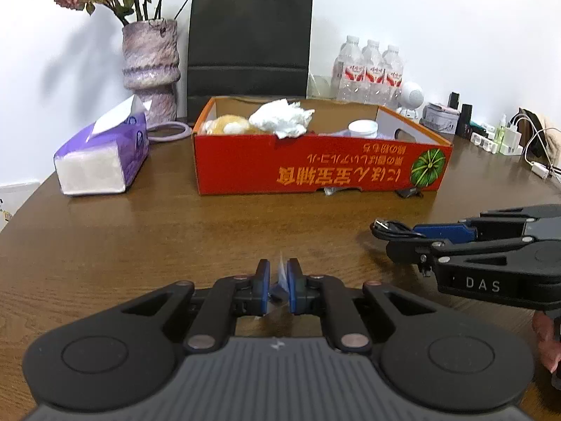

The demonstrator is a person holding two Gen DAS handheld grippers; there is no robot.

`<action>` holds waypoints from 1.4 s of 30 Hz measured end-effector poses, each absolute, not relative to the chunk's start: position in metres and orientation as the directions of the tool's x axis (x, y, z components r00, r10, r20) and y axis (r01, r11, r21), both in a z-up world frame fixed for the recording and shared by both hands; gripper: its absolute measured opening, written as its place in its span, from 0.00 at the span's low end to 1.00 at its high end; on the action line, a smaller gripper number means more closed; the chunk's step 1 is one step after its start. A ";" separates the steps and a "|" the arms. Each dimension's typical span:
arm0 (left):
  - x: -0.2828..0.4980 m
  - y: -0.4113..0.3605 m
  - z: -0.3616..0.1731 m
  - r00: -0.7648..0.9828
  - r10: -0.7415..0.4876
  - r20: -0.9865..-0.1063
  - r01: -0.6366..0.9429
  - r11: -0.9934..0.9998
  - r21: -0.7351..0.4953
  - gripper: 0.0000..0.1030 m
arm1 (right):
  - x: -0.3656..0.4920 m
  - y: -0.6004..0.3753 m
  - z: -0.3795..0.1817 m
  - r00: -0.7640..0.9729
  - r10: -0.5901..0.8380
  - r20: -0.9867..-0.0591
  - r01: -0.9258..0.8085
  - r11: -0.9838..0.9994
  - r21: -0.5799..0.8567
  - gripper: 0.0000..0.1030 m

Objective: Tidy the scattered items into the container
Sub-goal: 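Grasp the black USB cable with the right tool, then carry the black USB cable over the box and open the right tool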

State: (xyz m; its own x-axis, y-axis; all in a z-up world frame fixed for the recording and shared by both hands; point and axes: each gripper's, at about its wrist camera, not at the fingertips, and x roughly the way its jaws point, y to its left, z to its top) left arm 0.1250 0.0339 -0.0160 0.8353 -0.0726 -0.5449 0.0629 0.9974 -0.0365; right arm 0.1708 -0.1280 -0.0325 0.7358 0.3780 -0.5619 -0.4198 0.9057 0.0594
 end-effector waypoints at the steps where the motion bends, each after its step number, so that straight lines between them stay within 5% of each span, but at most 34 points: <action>1: 0.125 0.033 -0.014 0.837 -0.074 -0.541 0.064 0.997 -0.037 0.11 | 0.171 -0.130 -0.032 0.738 0.378 -0.559 -0.417 0.907 0.063 0.29; 24: 0.247 0.005 0.069 0.923 -0.139 -0.359 0.094 0.986 -0.140 0.11 | 0.249 -0.167 0.054 0.868 0.346 -0.356 -0.338 0.937 0.084 0.29; 39: 0.335 0.025 0.043 0.905 -0.079 -0.419 0.017 0.988 -0.151 0.11 | 0.346 -0.157 0.024 0.844 0.306 -0.442 -0.312 0.948 0.060 0.29; 40: 0.337 0.026 0.041 0.902 -0.071 -0.427 0.005 0.988 -0.153 0.15 | 0.347 -0.157 0.023 0.841 0.303 -0.448 -0.310 0.949 0.059 0.29; 41: 0.338 0.027 0.040 0.899 -0.060 -0.434 -0.012 0.987 -0.161 0.31 | 0.349 -0.157 0.022 0.837 0.299 -0.459 -0.307 0.950 0.057 0.31; 42: 0.338 0.029 0.039 0.896 -0.052 -0.440 -0.026 0.985 -0.169 0.48 | 0.351 -0.157 0.021 0.834 0.296 -0.466 -0.305 0.951 0.058 0.47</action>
State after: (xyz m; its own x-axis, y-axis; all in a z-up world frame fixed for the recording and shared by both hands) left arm 0.3381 0.0289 0.0393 0.8963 -0.0517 -0.4404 -0.0262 0.9853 -0.1691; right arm 0.3506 -0.1569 0.0213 0.8336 0.2960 -0.4663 -0.3053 0.9505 0.0576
